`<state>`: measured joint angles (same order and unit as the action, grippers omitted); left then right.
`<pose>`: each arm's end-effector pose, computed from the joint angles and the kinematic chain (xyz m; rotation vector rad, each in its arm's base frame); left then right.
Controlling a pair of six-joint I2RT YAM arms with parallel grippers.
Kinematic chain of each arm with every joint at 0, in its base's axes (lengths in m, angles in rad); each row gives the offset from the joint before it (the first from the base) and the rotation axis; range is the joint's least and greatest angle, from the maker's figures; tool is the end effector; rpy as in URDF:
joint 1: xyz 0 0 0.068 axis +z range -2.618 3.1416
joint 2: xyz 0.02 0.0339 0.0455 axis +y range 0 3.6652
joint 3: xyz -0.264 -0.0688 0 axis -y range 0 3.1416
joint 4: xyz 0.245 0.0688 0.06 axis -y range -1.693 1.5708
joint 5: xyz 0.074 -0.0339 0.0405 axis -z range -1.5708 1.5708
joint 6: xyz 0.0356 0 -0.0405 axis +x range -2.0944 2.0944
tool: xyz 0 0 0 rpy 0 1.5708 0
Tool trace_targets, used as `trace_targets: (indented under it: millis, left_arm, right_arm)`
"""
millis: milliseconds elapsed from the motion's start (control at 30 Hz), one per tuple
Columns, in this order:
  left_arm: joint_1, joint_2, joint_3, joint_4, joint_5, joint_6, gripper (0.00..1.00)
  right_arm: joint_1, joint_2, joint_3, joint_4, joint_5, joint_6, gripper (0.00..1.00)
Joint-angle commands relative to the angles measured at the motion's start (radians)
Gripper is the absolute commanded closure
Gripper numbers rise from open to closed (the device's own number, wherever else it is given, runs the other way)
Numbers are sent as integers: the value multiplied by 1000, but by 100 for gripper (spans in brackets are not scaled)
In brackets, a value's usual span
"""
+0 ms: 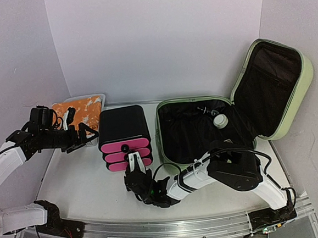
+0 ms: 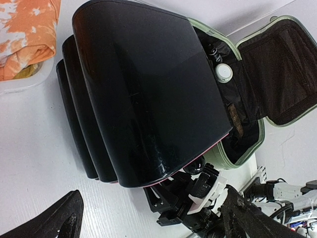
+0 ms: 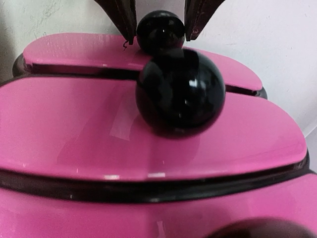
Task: Open, take out, and arrange the luggage
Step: Open the drawer in the storage box.
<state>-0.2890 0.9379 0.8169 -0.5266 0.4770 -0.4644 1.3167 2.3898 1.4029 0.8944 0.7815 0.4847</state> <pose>0.1856 -0.0722 0.2926 0.0750 2.2969 -0.9333 0.1492 0.4746 0.1133 -0.0958 1.6842 0.7242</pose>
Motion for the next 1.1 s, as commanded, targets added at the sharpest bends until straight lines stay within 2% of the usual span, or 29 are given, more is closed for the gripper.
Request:
trace_targets:
  millis: [0,167,267,300,400,433,467,767,1067]
  left_arm:
    - [-3,32,40,38,53,4,1]
    - [-2,67,27,63,78,-1,2]
    - [-2,66,16,72,79,-2,2]
    - [-3,65,14,74,79,-3,2]
    - [-3,57,4,79,79,-5,2]
    - [-3,53,3,81,79,-4,2]
    - [-3,51,0,80,80,-1,2]
    - [-2,60,9,81,86,14,1]
    - [-1,80,26,80,96,29,1]
  right_arm:
    - [29,-51,-32,29,48,14,68]
    - [46,-72,-63,29,47,33,75]
    - [53,-84,-84,28,52,43,74]
    - [53,-82,-86,26,55,43,70]
    - [53,-66,-69,25,67,26,27]
    - [52,-57,-56,24,71,15,21]
    - [52,-47,-41,24,77,4,20]
    - [-8,-14,4,47,86,-9,22]
    - [-33,46,72,78,86,-58,30]
